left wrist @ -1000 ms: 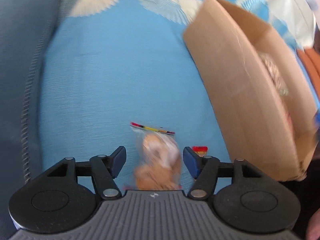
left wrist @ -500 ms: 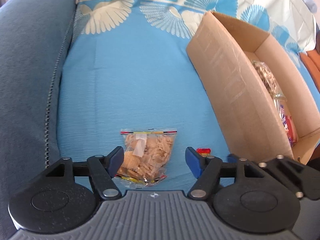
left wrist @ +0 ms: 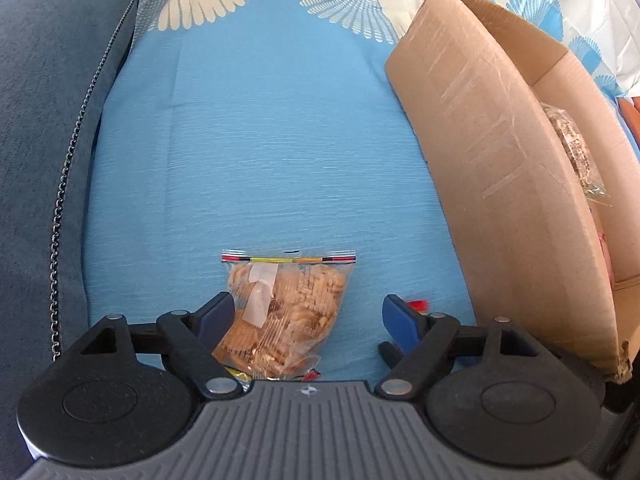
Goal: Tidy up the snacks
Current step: 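Grasp the clear cracker bag with the left tool while the right tool grasps the small red-gold bar, then lift the cracker bag with the left tool while the right tool lifts the small bar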
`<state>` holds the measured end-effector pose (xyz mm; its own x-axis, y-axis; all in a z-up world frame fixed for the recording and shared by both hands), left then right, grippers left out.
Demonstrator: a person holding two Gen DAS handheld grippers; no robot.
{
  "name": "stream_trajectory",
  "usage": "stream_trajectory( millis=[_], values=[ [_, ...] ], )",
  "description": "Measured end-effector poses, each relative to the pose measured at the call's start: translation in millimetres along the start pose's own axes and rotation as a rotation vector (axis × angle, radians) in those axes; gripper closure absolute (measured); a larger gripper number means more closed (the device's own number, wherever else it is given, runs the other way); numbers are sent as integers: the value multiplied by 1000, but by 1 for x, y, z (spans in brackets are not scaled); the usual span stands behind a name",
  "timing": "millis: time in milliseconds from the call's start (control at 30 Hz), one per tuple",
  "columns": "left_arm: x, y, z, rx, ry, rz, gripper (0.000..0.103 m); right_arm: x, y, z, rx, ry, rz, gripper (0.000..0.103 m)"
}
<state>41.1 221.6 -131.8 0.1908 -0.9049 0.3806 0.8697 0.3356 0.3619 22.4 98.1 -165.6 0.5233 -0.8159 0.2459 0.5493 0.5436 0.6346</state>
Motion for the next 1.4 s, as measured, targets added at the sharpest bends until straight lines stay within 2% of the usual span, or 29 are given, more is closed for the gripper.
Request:
stream_trajectory(
  millis=[33,333,367,500,700,1133,1267,1400],
  values=[
    [0,0,-1,-1,7,0,18,0,-1,1,2,12,-1,84],
    [-4,1,-16,-37,88,-25,19,6,-4,19,35,45,-19,85],
    [-6,1,-17,-43,97,-28,21,7,-5,20,30,45,-19,85],
    [-6,-1,-15,-48,103,-43,37,8,-6,15,-14,51,-23,85],
    [-2,-6,-10,-41,115,-77,38,7,-7,11,-24,49,-18,85],
    [-5,-9,-17,-87,118,-68,35,4,-6,3,-38,45,-8,85],
    [-4,-7,-12,-59,106,-67,38,4,-4,3,-25,44,-3,85],
    [0,-4,6,26,95,-78,39,6,0,14,37,50,-15,85]
  ],
)
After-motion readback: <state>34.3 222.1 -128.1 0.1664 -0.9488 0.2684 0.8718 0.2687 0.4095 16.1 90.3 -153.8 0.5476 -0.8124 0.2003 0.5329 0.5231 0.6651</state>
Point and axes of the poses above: each gripper's, at about its wrist camera, not at the fingertips, and z roughly against the way its jaws point, x to its right, y to its top, the point moved 5 cm from there along -z, roughly the way its jaws point, and after that the axes turned 15 degrees about -y, right-handed, at the moved point
